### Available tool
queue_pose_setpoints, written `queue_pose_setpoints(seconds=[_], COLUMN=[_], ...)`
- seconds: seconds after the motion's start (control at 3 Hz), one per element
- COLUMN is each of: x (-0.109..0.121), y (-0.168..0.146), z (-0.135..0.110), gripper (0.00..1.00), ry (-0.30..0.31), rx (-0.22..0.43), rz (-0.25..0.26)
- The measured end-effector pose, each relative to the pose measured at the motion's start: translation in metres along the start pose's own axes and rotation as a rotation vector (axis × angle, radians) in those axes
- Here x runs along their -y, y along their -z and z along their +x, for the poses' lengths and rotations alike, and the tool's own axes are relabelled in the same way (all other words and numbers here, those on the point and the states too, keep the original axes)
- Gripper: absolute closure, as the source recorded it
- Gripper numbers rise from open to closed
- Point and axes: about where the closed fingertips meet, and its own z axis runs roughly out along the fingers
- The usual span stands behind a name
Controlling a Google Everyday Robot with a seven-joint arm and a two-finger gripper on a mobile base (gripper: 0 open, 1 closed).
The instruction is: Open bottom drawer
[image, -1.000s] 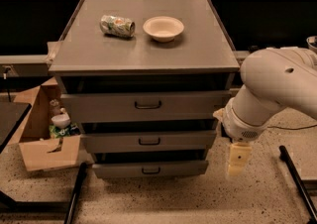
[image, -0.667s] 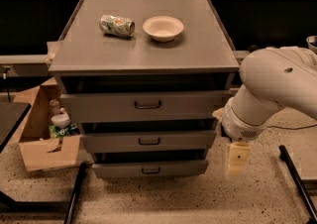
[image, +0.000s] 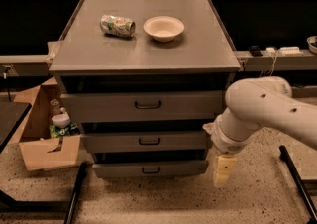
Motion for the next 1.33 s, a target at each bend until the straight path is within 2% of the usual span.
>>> queue_pose_setpoints(seconds=[0.33,0.67,1.0,1.33], x=[0.008,0.008,0.013,0.015], y=[-0.087,-0.087,-0.114,-0.170], z=[-0.004,-0.004,-0.001,0.000], gripper=[0.00,0.00,0.00,0.00], ry=[0.059,0.059,0.043,0.049], rx=[0.067,0.067,0.045,0.039], rz=[-0.041,-0.041,-0.053,-0.067])
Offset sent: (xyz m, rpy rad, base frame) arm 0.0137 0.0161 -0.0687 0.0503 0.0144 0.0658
